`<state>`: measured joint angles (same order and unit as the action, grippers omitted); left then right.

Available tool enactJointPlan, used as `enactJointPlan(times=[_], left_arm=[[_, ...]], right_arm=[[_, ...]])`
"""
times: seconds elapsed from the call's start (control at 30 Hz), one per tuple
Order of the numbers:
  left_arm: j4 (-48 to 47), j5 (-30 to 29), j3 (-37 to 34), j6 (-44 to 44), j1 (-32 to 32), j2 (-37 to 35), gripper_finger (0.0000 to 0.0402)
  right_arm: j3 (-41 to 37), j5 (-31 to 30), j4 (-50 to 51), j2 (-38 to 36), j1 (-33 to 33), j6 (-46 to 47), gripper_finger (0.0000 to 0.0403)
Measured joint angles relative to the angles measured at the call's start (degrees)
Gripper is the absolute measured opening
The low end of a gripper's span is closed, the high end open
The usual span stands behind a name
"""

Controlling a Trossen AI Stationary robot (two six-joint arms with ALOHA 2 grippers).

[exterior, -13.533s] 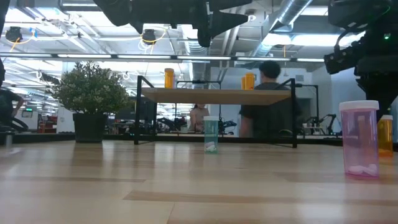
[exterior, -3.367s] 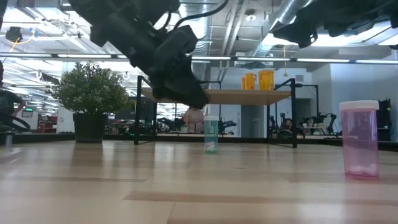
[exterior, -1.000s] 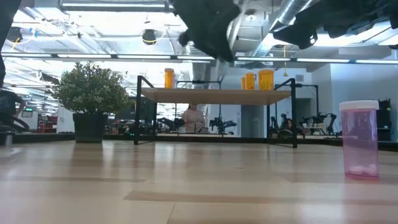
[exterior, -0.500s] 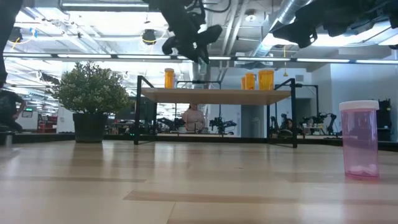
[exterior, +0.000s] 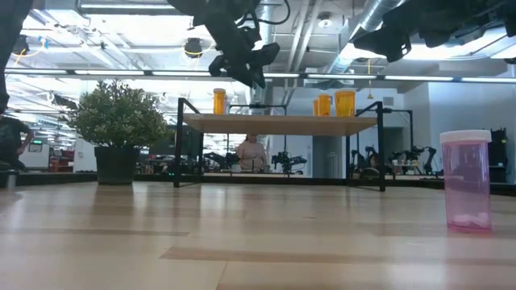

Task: Pick and place medicine bottles onto shelf by color
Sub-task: Put the top blue small pill bottle on the shelf

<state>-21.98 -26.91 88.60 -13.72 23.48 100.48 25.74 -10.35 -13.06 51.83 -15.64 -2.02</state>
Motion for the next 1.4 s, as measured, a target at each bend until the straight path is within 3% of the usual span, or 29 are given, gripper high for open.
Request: enactJointPlan(times=[0.17, 0.4, 0.53, 0.7, 0.93, 1.17, 1.4], left_arm=[[0.58, 3.93, -0.13, 5.69, 1.81, 0.01, 0.0096], [8.59, 20.97, -3.43, 13.71, 7.04, 0.11, 0.0096], [7.81, 24.23, -3.43, 19.01, 9.21, 0.08, 0.0096], [7.13, 32.91, -3.42, 24.37, 11.32, 0.53, 0.0096], [4.95, 37.38, -3.39, 31.38, 13.85, 1.76, 0.0096], [4.92, 44.34, -3.39, 31.93, 16.63, 1.83, 0.0096], [5.16, 45.89, -3.29, 33.43, 16.16, 3.94, 0.0108]], right_arm=[[0.00, 0.00, -0.71, 0.00, 0.00, -0.17, 0.0357], [-0.01, 0.00, -0.78, 0.00, 0.00, -0.11, 0.0357], [-0.02, 0.00, -0.78, 0.00, 0.00, 0.00, 0.0357], [-0.02, -0.04, -0.78, 0.00, 0.04, -0.45, 0.0357], [-0.01, -0.07, -1.16, -0.02, 0.04, -1.09, 0.0357], [-0.01, -0.14, -1.13, -0.02, 0.85, -1.18, 0.0357], [0.00, -0.20, -1.16, -0.02, 1.99, -1.05, 0.0357]])
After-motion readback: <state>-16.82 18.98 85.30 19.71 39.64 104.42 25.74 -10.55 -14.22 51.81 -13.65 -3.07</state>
